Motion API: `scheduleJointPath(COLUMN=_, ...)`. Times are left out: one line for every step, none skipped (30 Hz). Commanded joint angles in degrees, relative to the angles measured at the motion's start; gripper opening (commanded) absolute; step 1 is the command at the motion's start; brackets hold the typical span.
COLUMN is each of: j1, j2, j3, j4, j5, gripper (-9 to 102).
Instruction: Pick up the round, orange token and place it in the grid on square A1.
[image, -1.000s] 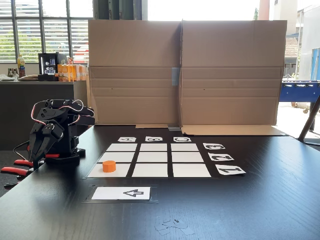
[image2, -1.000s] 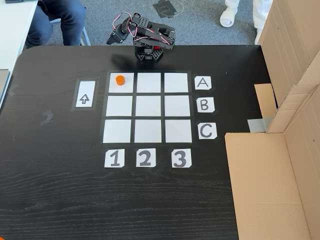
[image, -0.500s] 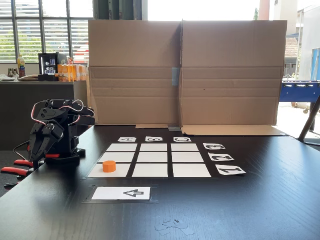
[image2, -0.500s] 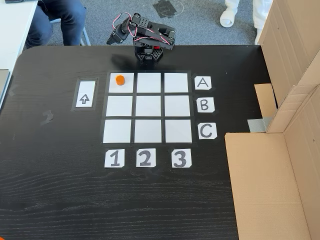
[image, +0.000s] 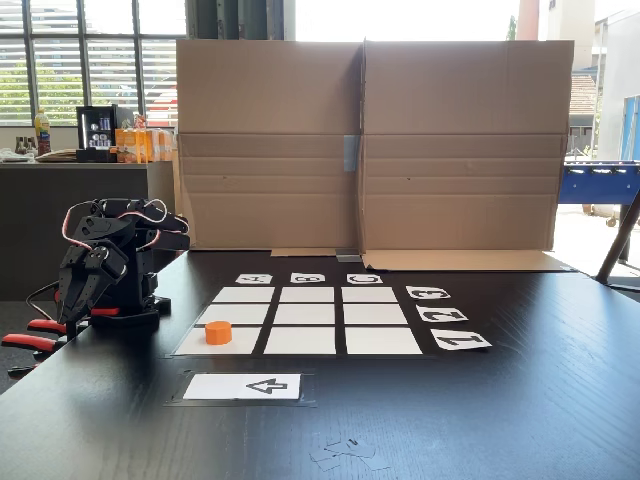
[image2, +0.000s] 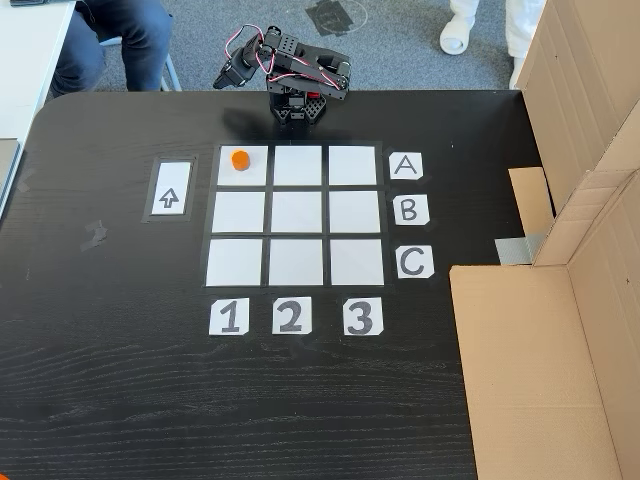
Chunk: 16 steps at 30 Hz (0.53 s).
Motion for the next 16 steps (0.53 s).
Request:
scheduleJointPath(j1=0.18, j2=0.35, j3=-0.18, j4=-0.79, j5=0.35, gripper=3)
scheduleJointPath(j1=0.18, j2=0.35, j3=-0.18, j4=-0.79, j5=0.35, gripper=3)
scheduleJointPath(j1=0.18, j2=0.35, j3=-0.18, j4=-0.79, j5=0.35, gripper=3)
scheduleJointPath(j1=0.18, j2=0.35, j3=-0.18, j4=-0.79, j5=0.35, gripper=3)
scheduleJointPath(j1=0.18, j2=0.35, j3=-0.18, j4=-0.79, j5=0.35, gripper=3)
scheduleJointPath(j1=0.18, j2=0.35, j3=-0.18, j4=-0.79, j5=0.35, gripper=3)
scheduleJointPath(j1=0.18, j2=0.35, j3=-0.18, j4=-0.79, j5=0.35, gripper=3)
scheduleJointPath(j1=0.18, j2=0.35, j3=-0.18, j4=-0.79, j5=0.35, gripper=3)
scheduleJointPath(j1=0.09, j2=0.35, j3=-0.18, j4=-0.79, j5=0.35, gripper=3)
scheduleJointPath(j1=0.09, j2=0.35, j3=-0.18, j4=-0.79, j5=0.35, gripper=3)
scheduleJointPath(j1=0.09, j2=0.26, j3=-0.18, j4=-0.79, j5=0.44, gripper=3)
scheduleJointPath(j1=0.09, j2=0.26, j3=-0.18, j4=-0.79, j5=0.44, gripper=3)
scheduleJointPath(j1=0.09, j2=0.26, j3=-0.18, j4=-0.79, j5=0.44, gripper=3)
scheduleJointPath(j1=0.09, j2=0.26, j3=-0.18, j4=-0.79, j5=0.35, gripper=3)
scheduleJointPath(j1=0.26, j2=0.26, j3=-0.18, j4=-0.79, j5=0.18, gripper=3)
scheduleJointPath(j1=0.44, j2=0.26, j3=-0.18, j4=-0.79, j5=0.09, gripper=3)
